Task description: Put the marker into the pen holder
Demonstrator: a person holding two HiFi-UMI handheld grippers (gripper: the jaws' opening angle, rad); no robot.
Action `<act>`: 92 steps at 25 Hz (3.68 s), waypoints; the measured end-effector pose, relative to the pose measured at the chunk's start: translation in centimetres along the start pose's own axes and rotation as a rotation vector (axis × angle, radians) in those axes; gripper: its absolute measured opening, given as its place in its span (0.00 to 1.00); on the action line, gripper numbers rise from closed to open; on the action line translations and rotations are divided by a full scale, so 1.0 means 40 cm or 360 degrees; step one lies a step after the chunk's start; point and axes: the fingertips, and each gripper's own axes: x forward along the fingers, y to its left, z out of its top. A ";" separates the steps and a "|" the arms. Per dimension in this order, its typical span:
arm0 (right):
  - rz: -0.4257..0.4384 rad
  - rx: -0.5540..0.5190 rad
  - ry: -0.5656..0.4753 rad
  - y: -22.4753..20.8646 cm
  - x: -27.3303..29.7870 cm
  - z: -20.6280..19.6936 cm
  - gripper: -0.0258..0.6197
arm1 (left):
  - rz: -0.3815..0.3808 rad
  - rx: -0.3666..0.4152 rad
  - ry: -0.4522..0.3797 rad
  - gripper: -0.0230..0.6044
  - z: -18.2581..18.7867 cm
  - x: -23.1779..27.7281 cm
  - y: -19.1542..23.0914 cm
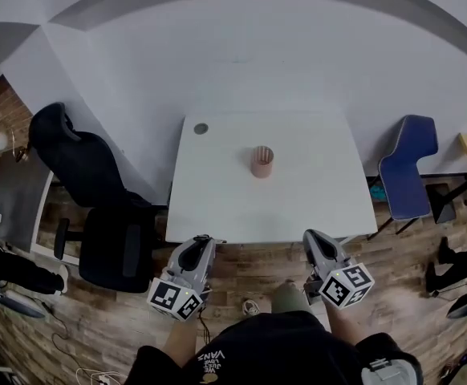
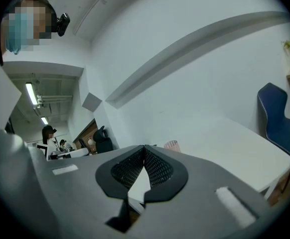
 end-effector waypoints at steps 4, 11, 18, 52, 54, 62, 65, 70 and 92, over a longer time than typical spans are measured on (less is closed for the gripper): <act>-0.0028 0.0010 -0.0013 -0.028 0.028 0.012 0.04 | -0.0049 0.0014 0.0020 0.19 0.000 0.048 0.012; 0.0030 0.0012 0.0001 -0.084 0.105 0.035 0.04 | -0.0026 0.0013 0.0032 0.19 -0.001 0.141 0.038; 0.0106 0.0006 0.0054 -0.158 0.188 0.063 0.04 | 0.0027 0.0069 0.0030 0.19 0.005 0.264 0.078; 0.0077 0.0043 0.0116 -0.421 0.307 0.106 0.04 | -0.0105 0.0253 0.0105 0.19 -0.076 0.757 0.129; 0.0089 0.0042 0.0126 -0.422 0.318 0.104 0.04 | -0.0103 0.0262 0.0122 0.19 -0.093 0.772 0.136; 0.0126 0.0045 0.0152 -0.409 0.355 0.092 0.04 | -0.0108 0.0287 0.0204 0.19 -0.175 0.803 0.158; 0.0121 0.0055 0.0163 -0.411 0.359 0.085 0.04 | -0.0104 0.0263 0.0239 0.19 -0.207 0.811 0.167; 0.0094 0.0066 0.0182 -0.426 0.359 0.078 0.04 | -0.0082 0.0196 0.0300 0.19 -0.253 0.823 0.192; 0.0070 0.0112 0.0200 -0.432 0.369 0.055 0.04 | -0.0118 0.0239 0.0587 0.19 -0.387 0.838 0.205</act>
